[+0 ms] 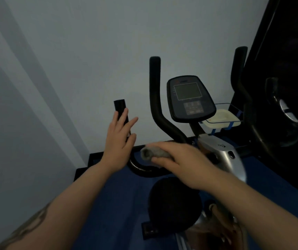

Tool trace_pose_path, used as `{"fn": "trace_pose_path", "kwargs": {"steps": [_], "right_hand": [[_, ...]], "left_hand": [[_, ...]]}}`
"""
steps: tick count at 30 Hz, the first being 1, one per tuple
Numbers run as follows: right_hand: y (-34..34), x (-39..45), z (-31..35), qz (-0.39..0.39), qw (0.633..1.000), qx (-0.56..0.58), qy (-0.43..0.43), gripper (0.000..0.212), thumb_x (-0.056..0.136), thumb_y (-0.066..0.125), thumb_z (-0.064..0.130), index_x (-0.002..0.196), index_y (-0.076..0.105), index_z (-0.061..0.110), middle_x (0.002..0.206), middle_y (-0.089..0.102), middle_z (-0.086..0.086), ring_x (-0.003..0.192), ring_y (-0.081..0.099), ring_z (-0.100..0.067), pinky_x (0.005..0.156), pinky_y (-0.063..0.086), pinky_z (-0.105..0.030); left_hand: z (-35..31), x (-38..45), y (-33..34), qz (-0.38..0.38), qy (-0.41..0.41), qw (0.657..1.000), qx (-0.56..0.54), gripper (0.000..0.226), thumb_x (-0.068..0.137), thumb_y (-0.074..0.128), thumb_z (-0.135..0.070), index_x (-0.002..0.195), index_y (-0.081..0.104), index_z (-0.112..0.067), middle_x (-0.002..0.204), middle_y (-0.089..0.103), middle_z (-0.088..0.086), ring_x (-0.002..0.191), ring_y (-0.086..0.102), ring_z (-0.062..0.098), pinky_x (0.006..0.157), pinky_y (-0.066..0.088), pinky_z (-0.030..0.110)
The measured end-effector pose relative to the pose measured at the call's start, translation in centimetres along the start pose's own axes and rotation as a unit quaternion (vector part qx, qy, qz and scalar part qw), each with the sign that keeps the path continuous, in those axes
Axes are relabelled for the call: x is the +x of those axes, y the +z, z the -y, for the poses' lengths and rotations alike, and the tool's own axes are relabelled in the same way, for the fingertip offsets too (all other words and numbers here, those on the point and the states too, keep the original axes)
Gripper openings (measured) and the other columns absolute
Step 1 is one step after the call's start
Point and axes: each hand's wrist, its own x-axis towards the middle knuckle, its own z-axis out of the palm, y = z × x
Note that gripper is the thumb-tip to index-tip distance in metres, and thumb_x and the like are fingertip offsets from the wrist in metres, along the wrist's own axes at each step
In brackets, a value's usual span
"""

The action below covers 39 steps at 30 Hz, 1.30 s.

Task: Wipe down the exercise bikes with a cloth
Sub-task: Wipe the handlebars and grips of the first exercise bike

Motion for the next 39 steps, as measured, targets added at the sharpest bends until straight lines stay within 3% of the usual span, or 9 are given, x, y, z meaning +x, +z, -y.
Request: {"fn": "trace_pose_path", "kwargs": {"steps": [4, 7, 10, 14, 18, 23, 26, 31, 39], "right_hand": [[2.1, 0.9, 1.0, 0.155, 0.985, 0.000, 0.077, 0.061, 0.096, 0.026, 0.061, 0.152, 0.019, 0.037, 0.154, 0.029, 0.016, 0.140, 0.024, -0.002, 0.108, 0.018, -0.016], [0.1, 0.1, 0.2, 0.214, 0.967, 0.081, 0.109, 0.058, 0.094, 0.010, 0.060, 0.150, 0.017, 0.045, 0.150, 0.015, 0.031, 0.129, 0.006, 0.026, 0.097, -0.004, 0.005], [-0.4, -0.1, 0.3, 0.242, 0.953, 0.125, 0.134, 0.059, 0.093, 0.011, 0.061, 0.149, 0.022, 0.044, 0.149, 0.018, 0.033, 0.129, 0.008, 0.028, 0.100, 0.001, 0.003], [3.1, 3.4, 1.9, 0.263, 0.956, -0.063, 0.117, 0.054, 0.102, 0.029, 0.048, 0.148, 0.026, 0.019, 0.145, 0.039, -0.004, 0.134, 0.035, -0.023, 0.109, 0.029, -0.038], [3.8, 6.0, 2.8, 0.256, 0.953, 0.037, 0.154, 0.038, 0.100, 0.039, 0.048, 0.117, 0.039, 0.014, 0.096, 0.053, 0.004, 0.085, 0.053, -0.010, 0.071, 0.041, -0.027], [1.5, 2.8, 0.9, 0.263, 0.947, -0.114, 0.146, 0.035, 0.097, 0.046, 0.046, 0.117, 0.038, 0.017, 0.103, 0.057, -0.004, 0.087, 0.056, -0.020, 0.075, 0.045, -0.037], [1.2, 2.7, 0.6, 0.255, 0.946, -0.118, 0.164, 0.028, 0.099, 0.044, 0.046, 0.100, 0.033, 0.021, 0.083, 0.047, 0.004, 0.076, 0.050, -0.014, 0.064, 0.036, -0.033], [4.6, 5.3, 2.3, 0.204, 0.965, -0.012, 0.167, 0.046, 0.099, 0.036, 0.052, 0.122, 0.038, 0.011, 0.086, 0.047, 0.006, 0.075, 0.049, -0.010, 0.062, 0.036, -0.029], [2.8, 2.8, 1.4, 0.196, 0.961, -0.146, 0.129, 0.032, 0.095, 0.045, 0.054, 0.107, 0.036, 0.025, 0.099, 0.051, 0.002, 0.092, 0.051, -0.020, 0.076, 0.029, -0.033]], "left_hand": [[0.4, -0.3, -0.1, 0.017, 0.004, 0.998, -0.061, 0.046, 0.099, 0.036, -0.027, 0.145, 0.035, -0.023, 0.159, 0.005, -0.009, 0.147, -0.012, 0.007, 0.115, -0.006, 0.017], [0.5, -0.6, -0.2, 0.034, 0.010, 0.996, -0.082, 0.047, 0.101, 0.034, -0.027, 0.147, 0.032, -0.019, 0.159, 0.002, -0.009, 0.147, -0.013, 0.009, 0.117, -0.005, 0.022], [0.4, -0.6, -0.2, 0.037, 0.012, 0.994, -0.101, 0.047, 0.102, 0.036, -0.022, 0.149, 0.031, -0.017, 0.159, 0.002, -0.007, 0.147, -0.015, 0.009, 0.115, -0.007, 0.016], [0.3, -0.6, -0.2, 0.039, 0.014, 0.991, -0.124, 0.047, 0.101, 0.034, -0.023, 0.148, 0.027, -0.020, 0.158, 0.001, -0.008, 0.147, -0.015, 0.009, 0.115, -0.008, 0.015], [0.7, -0.5, -0.4, 0.060, 0.032, 0.989, -0.135, 0.048, 0.100, 0.034, -0.025, 0.146, 0.023, -0.023, 0.157, -0.001, -0.010, 0.145, -0.016, 0.005, 0.113, -0.009, 0.011], [0.9, -0.6, -0.3, 0.054, 0.043, 0.988, -0.140, 0.046, 0.100, 0.033, -0.025, 0.145, 0.025, -0.025, 0.158, 0.001, -0.007, 0.144, -0.016, 0.004, 0.111, -0.006, 0.008], [0.6, -0.6, -0.2, 0.048, 0.039, 0.988, -0.142, 0.045, 0.100, 0.032, -0.024, 0.145, 0.026, -0.022, 0.159, 0.002, -0.004, 0.146, -0.015, 0.010, 0.112, -0.006, 0.009], [0.4, -0.5, -0.3, 0.050, 0.032, 0.986, -0.158, 0.046, 0.100, 0.032, -0.024, 0.145, 0.026, -0.020, 0.159, 0.003, -0.001, 0.146, -0.013, 0.014, 0.108, -0.006, 0.004], [0.5, -0.6, -0.5, 0.055, 0.019, 0.990, -0.129, 0.050, 0.104, 0.032, -0.027, 0.151, 0.020, -0.016, 0.158, -0.001, -0.011, 0.145, -0.016, 0.002, 0.112, -0.005, 0.008]]}}
